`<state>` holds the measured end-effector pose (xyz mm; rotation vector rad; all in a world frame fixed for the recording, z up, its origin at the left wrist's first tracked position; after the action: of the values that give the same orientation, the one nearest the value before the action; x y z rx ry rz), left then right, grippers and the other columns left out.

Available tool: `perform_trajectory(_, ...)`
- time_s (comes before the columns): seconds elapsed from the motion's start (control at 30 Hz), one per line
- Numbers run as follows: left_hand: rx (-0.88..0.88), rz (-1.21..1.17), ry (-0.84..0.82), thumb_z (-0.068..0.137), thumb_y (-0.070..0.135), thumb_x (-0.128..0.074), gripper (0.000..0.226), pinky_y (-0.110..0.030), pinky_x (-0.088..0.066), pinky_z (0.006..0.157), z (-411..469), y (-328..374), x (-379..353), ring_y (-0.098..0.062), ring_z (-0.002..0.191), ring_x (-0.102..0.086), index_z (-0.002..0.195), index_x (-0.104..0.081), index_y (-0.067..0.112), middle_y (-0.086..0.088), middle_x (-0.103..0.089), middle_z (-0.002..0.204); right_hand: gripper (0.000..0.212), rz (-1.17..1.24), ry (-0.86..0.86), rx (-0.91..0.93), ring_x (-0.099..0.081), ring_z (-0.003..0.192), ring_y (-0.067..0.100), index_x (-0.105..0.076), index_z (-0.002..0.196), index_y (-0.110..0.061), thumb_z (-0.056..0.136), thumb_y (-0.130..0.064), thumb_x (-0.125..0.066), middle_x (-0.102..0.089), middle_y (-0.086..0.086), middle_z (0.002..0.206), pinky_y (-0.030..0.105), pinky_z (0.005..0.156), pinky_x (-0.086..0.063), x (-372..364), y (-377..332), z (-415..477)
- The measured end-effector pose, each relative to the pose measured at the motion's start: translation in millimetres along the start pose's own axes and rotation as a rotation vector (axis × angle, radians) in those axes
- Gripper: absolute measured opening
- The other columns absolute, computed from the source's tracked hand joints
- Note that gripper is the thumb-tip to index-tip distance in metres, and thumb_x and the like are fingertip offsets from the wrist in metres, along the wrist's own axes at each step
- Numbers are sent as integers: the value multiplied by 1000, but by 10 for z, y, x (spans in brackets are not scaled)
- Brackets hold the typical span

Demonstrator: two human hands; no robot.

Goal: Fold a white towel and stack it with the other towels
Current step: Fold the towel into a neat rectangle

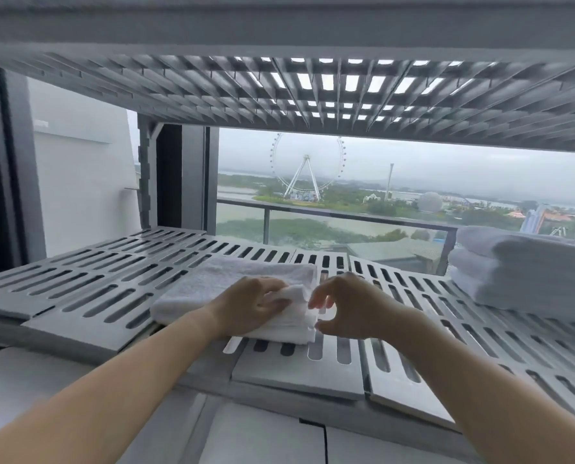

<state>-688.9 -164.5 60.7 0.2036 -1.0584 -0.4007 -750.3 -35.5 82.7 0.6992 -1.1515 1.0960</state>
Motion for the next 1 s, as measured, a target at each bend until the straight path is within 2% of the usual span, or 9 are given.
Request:
perform_trajectory(0.07,0,14,-18,85,36,-63,30,-29,-49,82,-6,24,-28,-10,92,-60,110,-63,19,4,-67,105,27,-5,-1,24,-54,81,-1,-69,101,-24,74,-26,-70,-68,-11,97,6,70,-38,-25,0,-24)
perform_trajectory(0.17,14,89,-24,74,53,-69,51,-27,-46,90,3,21,-57,-5,102,-56,116,-61,25,10,-63,115,22,17,20,29,-57,83,2,-70,99,-22,77,-27,-68,-70,-8,98,17,78,-48,-40,-5,-44)
perform_trajectory(0.37,-13,2,17,78,45,-69,31,-25,-48,90,28,59,11,1,98,-60,105,-69,29,14,-68,107,19,31,48,39,-63,87,6,-71,99,-22,82,-28,-65,-71,-6,99,20,81,-49,-25,-8,-76)
perform_trajectory(0.5,-12,27,36,85,36,-64,21,-28,-51,79,10,84,18,-8,85,-63,93,-71,18,7,-70,94,16,86,95,30,-64,80,7,-73,95,-22,85,-29,-63,-72,-5,94,24,78,-52,5,0,-85)
perform_trajectory(0.6,-41,177,187,90,28,-58,27,-18,-37,54,40,170,77,-10,55,-50,69,-54,12,6,-55,63,16,96,137,38,-65,76,6,-74,95,-22,85,-29,-63,-73,-5,92,19,76,-51,18,-17,-83)
perform_trajectory(0.73,41,131,435,91,23,-56,21,-16,-33,53,118,196,337,-11,57,-50,81,-62,6,0,-58,68,14,134,225,64,-63,71,4,-74,95,-25,85,-28,-64,-72,-5,91,21,74,-52,73,-65,-82)
perform_trajectory(0.8,54,87,470,91,24,-56,20,-13,-33,53,129,203,387,-11,58,-52,85,-63,7,0,-59,71,13,156,281,50,-62,69,4,-75,92,-25,84,-28,-65,-73,-6,88,21,73,-52,107,-72,-82)
perform_trajectory(0.93,-21,96,263,91,29,-56,26,-17,-37,52,59,246,63,-8,52,-48,74,-57,10,5,-54,64,8,138,298,11,-63,67,3,-74,81,-27,81,-30,-67,-73,-9,79,24,72,-54,107,-39,-111)
perform_trajectory(1.0,-64,158,152,90,35,-56,28,-26,-48,61,-4,279,-121,-12,64,-57,83,-61,8,1,-62,77,8,95,198,-20,-66,70,5,-73,76,-25,79,-32,-69,-73,-10,77,25,75,-54,34,1,-111)
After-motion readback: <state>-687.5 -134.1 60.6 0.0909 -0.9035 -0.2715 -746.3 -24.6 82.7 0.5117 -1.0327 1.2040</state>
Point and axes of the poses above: each hand's wrist, its own z-axis towards the middle knuckle, its own x-axis out of the back of the hand, y = z × x, the point moved 7 cm from there along z, towards the middle knuckle
